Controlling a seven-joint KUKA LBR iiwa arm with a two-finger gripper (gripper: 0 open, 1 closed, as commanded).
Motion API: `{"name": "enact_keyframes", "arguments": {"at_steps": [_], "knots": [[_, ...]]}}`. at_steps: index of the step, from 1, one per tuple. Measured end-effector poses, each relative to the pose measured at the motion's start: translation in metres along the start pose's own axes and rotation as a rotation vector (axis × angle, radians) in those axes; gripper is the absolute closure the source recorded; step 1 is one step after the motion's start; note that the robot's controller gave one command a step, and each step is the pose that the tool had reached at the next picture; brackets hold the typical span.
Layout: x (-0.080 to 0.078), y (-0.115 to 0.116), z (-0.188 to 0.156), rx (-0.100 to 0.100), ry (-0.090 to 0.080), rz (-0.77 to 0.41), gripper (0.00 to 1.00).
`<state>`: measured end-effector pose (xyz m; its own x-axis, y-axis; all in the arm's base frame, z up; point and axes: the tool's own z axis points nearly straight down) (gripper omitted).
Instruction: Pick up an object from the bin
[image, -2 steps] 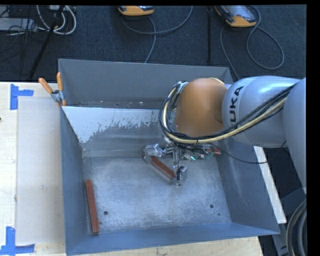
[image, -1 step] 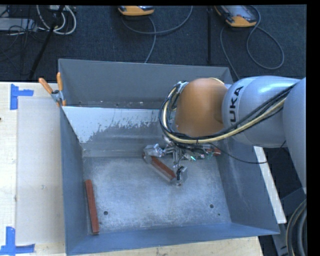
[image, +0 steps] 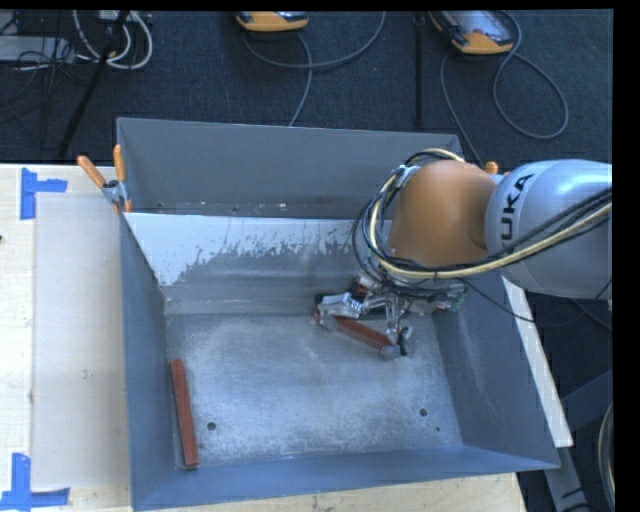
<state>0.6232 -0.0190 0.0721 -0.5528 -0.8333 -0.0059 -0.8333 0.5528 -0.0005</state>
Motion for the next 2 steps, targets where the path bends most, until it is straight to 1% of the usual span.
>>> {"name": "enact_keyframes", "arguments": {"at_steps": [1,2], "knots": [[0.029,-0.018,0.001,-0.002,0.004,0.061,0.0],[0.064,-0.036,0.002,-0.005,0.004,0.112,0.0]]}}
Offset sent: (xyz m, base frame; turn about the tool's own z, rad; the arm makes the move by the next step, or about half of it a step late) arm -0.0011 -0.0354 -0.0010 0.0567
